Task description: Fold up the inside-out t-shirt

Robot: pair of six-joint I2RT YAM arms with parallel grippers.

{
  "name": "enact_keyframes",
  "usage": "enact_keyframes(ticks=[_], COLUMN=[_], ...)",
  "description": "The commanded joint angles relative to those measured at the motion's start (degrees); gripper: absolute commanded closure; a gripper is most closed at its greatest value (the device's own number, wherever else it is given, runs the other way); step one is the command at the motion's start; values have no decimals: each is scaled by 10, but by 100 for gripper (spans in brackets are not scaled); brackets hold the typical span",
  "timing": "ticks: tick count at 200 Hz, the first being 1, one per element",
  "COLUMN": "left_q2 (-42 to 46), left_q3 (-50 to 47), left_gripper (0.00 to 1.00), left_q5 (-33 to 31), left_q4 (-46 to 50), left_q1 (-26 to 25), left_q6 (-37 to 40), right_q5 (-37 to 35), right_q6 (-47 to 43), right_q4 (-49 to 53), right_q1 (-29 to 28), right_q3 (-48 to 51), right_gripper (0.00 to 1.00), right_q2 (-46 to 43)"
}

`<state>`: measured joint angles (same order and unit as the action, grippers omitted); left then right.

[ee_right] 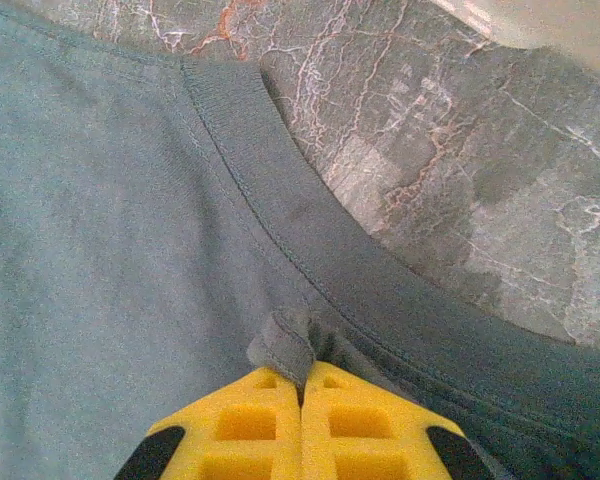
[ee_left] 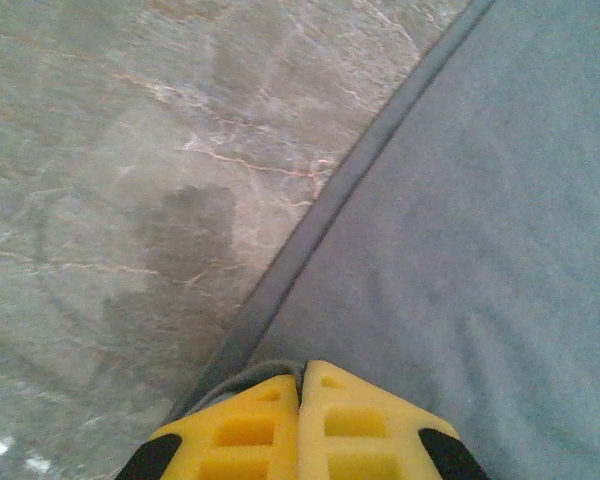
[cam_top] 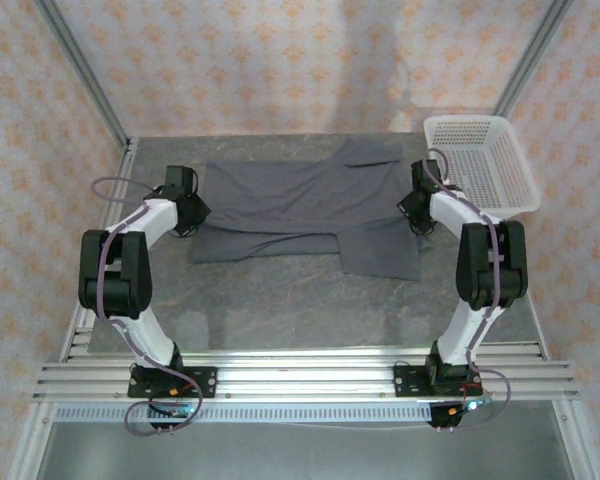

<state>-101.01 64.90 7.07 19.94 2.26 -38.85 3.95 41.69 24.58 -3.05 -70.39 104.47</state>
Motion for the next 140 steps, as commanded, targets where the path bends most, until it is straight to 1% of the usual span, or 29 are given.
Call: enact_keyframes(ticks=[1, 5, 17, 25, 29, 43, 56, 85, 93, 106, 120, 128, 140], left_q2=[-7, -6, 0, 7, 12, 31, 53, 124, 155, 212, 274, 304, 343], left_q3=[21, 21, 18, 13, 10, -1, -17, -53, -68, -97, -117, -124, -133], left_gripper=[100, 97, 91, 88, 86, 82, 79, 76, 71, 60, 51, 48, 44], left_q5=[18, 16, 10, 0, -7, -27, -30, -9, 6, 37, 56, 57, 50], left_q4=[-20, -19, -15, -10, -6, 8, 9, 12, 7, -1, 10, 24, 44], left_q1=[2, 3, 3, 3, 4, 5, 8, 8, 8, 2, -19, -38, -73], left_q6=[17, 17, 21, 22, 22, 23, 24, 29, 28, 23, 28, 36, 47], right_q5=[-17, -8, 16, 28, 32, 30, 23, 4, -8, -31, -52, -48, -16], right_q6=[-6, -8, -16, -20, -23, -28, -30, -22, -12, 10, 23, 17, -8], right_q4=[16, 15, 18, 25, 28, 43, 55, 73, 78, 81, 77, 67, 54], right_q1=[6, 6, 6, 6, 6, 6, 6, 6, 6, 6, 5, 6, 6], right_q3=[-30, -32, -42, -46, -45, -37, -19, 71, 112, 191, 271, 302, 330], right_gripper=[85, 81, 65, 59, 57, 56, 56, 57, 57, 57, 57, 57, 56], right_q2=[2, 0, -11, -22, -29, -62, -101, -209, -247, -309, -363, -389, -391])
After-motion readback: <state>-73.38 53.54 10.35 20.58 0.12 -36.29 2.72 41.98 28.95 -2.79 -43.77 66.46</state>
